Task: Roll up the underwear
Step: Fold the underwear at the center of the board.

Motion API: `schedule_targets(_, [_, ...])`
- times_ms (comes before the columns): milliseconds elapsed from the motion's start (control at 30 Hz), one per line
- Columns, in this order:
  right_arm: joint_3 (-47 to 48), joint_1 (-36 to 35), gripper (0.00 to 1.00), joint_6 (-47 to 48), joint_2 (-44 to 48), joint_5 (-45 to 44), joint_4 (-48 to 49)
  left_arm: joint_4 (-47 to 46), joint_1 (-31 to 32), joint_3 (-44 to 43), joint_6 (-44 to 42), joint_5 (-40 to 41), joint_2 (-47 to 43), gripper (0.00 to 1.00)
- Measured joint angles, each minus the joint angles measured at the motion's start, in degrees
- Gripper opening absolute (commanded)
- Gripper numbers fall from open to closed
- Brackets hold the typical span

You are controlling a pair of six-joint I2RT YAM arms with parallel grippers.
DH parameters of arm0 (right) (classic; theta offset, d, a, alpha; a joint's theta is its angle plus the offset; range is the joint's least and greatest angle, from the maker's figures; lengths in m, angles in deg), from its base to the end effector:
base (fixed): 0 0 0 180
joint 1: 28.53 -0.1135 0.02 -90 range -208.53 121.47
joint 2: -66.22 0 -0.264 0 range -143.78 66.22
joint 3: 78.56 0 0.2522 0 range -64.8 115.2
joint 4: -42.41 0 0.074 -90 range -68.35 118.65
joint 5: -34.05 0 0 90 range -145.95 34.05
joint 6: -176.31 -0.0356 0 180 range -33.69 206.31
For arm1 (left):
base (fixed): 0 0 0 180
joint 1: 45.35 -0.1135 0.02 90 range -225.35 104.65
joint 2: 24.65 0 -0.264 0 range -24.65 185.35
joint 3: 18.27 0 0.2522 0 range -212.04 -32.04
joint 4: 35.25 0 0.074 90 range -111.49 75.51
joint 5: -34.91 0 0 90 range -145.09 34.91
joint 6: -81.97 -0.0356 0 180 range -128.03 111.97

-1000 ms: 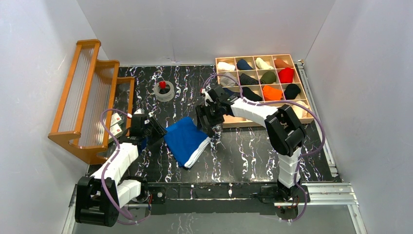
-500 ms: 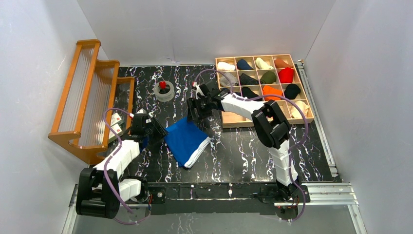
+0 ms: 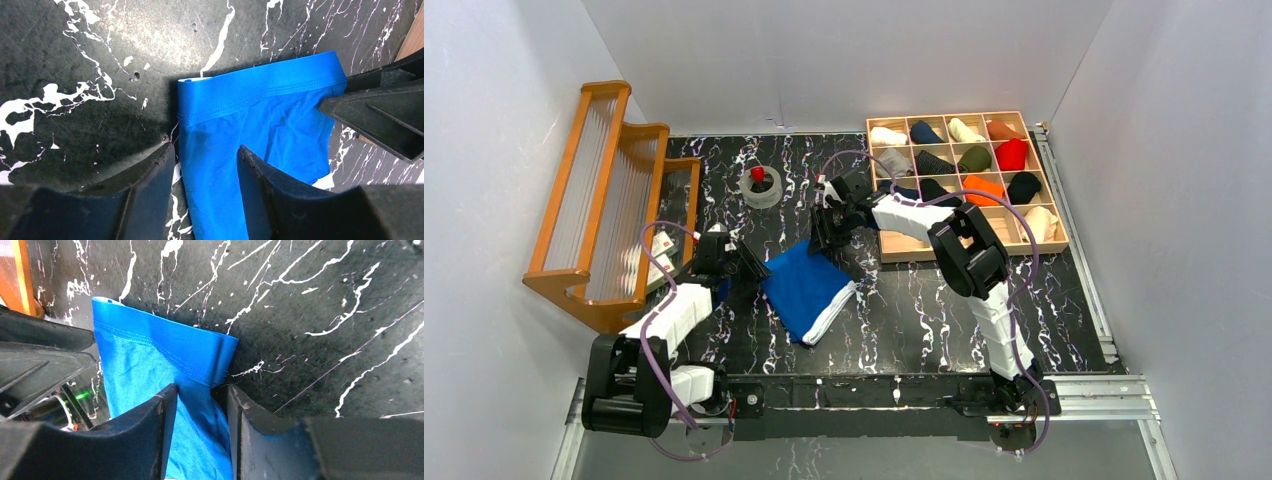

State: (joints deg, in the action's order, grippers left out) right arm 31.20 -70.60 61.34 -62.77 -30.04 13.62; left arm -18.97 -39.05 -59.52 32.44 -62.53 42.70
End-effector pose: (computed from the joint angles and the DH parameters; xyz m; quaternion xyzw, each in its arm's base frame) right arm 0.3571 0.3433 0.1568 -0.2147 0.8878 0.3673 0.1754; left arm 0.2237 -0.0293 0.1725 -0.2432 0.8804 -0.2144 0.3462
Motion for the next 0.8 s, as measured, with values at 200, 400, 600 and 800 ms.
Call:
schedule_targets(200, [0.0,0.0,0.22,-1.4,-0.2,0.7,0.3,-1.2,-0.3,-0.3,-0.1,-0.1,3.2,0.43])
schedule_targets(400, [0.8,-0.5,0.12,-2.8,-0.2,0.9,0.0,-2.2,-0.9,-0.3,-0.4,-0.1,4.1,0.42])
schedule_targets(600, [5.6,-3.3,0.11,-3.1,-0.2,-7.1,-3.7,-2.5,-1.8,-0.3,-0.4,-0.2,4.1,0.41])
schedule_targets(800, [13.4,-8.4,0.11,-3.6,-1.2,-20.0,-11.3,-4.7,-2.8,-0.3,0.1,-0.1,4.1,0.37])
